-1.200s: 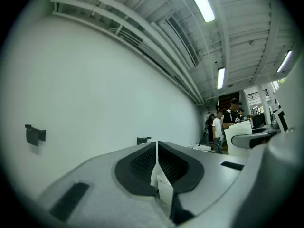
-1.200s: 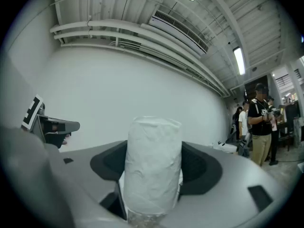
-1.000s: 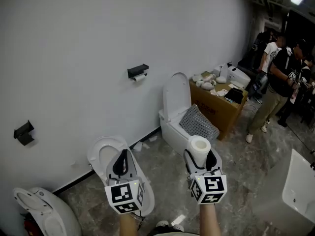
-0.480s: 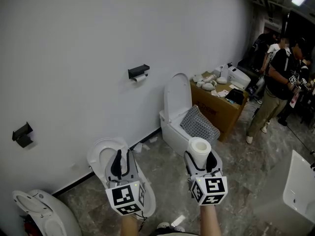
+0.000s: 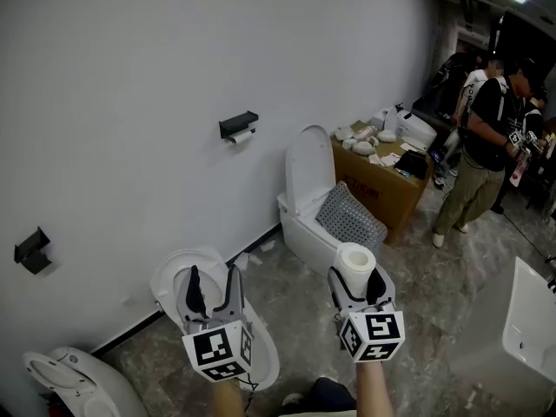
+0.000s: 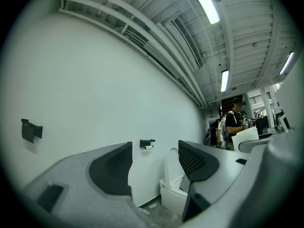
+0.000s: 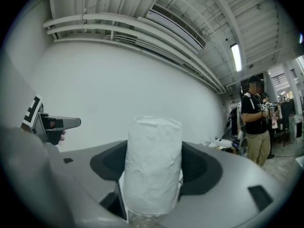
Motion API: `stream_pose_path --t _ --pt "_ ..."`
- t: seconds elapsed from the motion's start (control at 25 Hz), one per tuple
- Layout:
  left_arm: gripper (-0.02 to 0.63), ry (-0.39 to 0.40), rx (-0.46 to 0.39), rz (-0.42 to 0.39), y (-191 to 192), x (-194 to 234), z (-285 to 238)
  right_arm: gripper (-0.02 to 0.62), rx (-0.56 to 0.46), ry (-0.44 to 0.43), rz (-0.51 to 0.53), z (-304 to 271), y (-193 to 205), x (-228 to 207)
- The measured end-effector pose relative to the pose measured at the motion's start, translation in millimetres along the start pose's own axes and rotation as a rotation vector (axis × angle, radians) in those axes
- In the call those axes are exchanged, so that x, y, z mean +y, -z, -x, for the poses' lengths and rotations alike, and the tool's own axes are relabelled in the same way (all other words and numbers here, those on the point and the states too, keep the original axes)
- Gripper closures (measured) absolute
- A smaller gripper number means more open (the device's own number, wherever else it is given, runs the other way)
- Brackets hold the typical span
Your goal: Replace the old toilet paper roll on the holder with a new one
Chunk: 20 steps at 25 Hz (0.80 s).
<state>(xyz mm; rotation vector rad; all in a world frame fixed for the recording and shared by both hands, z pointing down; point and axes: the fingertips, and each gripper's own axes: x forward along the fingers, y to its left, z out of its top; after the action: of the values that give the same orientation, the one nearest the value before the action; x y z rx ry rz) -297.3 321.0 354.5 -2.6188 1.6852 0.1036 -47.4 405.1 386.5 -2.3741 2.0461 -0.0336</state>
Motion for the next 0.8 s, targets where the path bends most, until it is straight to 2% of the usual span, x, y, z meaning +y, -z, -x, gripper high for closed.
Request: stream_pose_path --t 0.2,0.4,0.8 --pt "0.324 0.003 0.012 -0.011 9 0 -20 0.281 0.003 -0.013 -0.001 -25 3 -3" --pt "0.324 -0.025 0.016 -0.02 15 -1 -54 0.281 0.0 -0.037 -0.005 -64 5 -15" --pt "0.324 -0.085 0.002 -0.042 13 -25 -178 0.281 -0.012 -0.111 -0.002 -193 -6 -72"
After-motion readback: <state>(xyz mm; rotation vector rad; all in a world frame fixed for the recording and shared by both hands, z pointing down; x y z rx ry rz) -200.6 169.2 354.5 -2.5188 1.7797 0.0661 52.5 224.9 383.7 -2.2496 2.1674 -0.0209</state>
